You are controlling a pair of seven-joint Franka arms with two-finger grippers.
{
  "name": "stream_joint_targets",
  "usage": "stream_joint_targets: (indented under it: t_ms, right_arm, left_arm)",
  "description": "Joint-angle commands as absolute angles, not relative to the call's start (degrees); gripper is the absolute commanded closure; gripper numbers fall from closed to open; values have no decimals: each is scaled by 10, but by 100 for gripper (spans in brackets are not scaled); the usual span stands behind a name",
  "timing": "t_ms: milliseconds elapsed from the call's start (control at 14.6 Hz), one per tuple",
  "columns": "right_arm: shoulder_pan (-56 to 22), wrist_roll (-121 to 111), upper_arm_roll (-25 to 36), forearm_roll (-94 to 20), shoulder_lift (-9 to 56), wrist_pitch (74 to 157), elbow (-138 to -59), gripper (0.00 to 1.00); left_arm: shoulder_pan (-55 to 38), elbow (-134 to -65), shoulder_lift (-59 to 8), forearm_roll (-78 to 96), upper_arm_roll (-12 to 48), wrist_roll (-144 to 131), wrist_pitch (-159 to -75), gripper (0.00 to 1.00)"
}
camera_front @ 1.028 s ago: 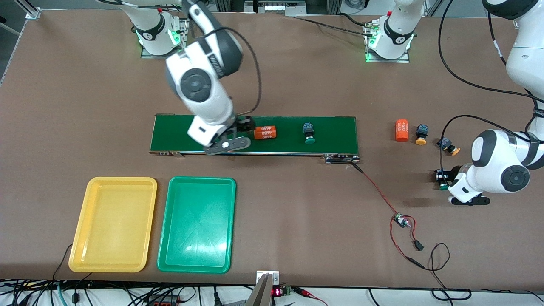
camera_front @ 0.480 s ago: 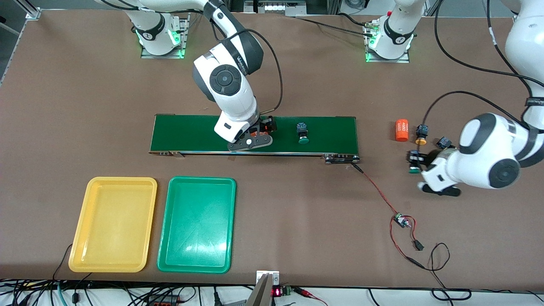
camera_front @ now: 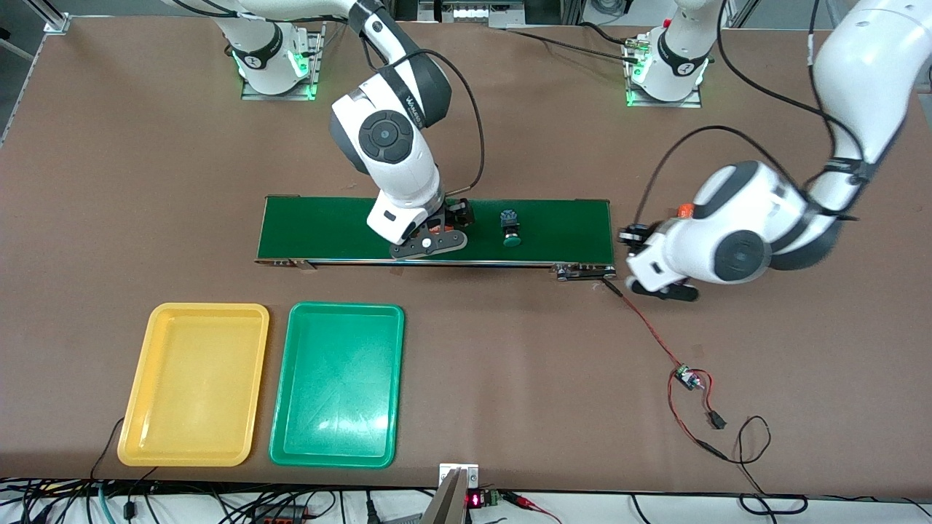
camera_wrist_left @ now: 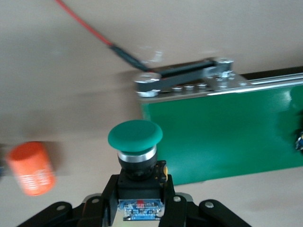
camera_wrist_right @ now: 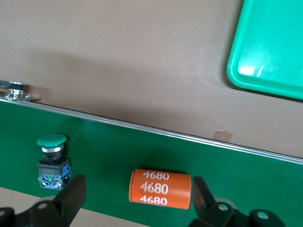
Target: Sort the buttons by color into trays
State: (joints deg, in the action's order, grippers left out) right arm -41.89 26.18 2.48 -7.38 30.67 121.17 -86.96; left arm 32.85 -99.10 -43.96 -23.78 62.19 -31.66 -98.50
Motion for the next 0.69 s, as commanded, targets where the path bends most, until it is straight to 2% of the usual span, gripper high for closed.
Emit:
stream_joint_targets:
  t_ms: [0, 206, 274, 343, 480, 617]
  right_arm:
    - [-423, 262, 28, -66, 311, 1209, -859, 0]
    - [-424, 270, 28, -66, 312, 1208, -860, 0]
    - [-424, 270, 28, -66, 312, 1207, -860, 0]
    - [-424, 270, 28, -66, 313, 1206, -861, 0]
    - [-423, 269, 28, -67, 313, 1206, -864, 0]
    - [-423, 269, 28, -69, 313, 1206, -865, 0]
  left_arm:
    - [302, -1063, -432, -231, 625, -392, -1077, 82]
    - [294, -1089, -436, -236, 618, -402, -1144, 80]
    - [291, -1088, -436, -236, 618, -406, -1143, 56]
    - [292, -1088, -434, -236, 618, -409, -1139, 1]
    - [299, -1076, -425, -236, 623, -410, -1111, 0]
    - [304, -1029, -406, -238, 624, -406, -1038, 0]
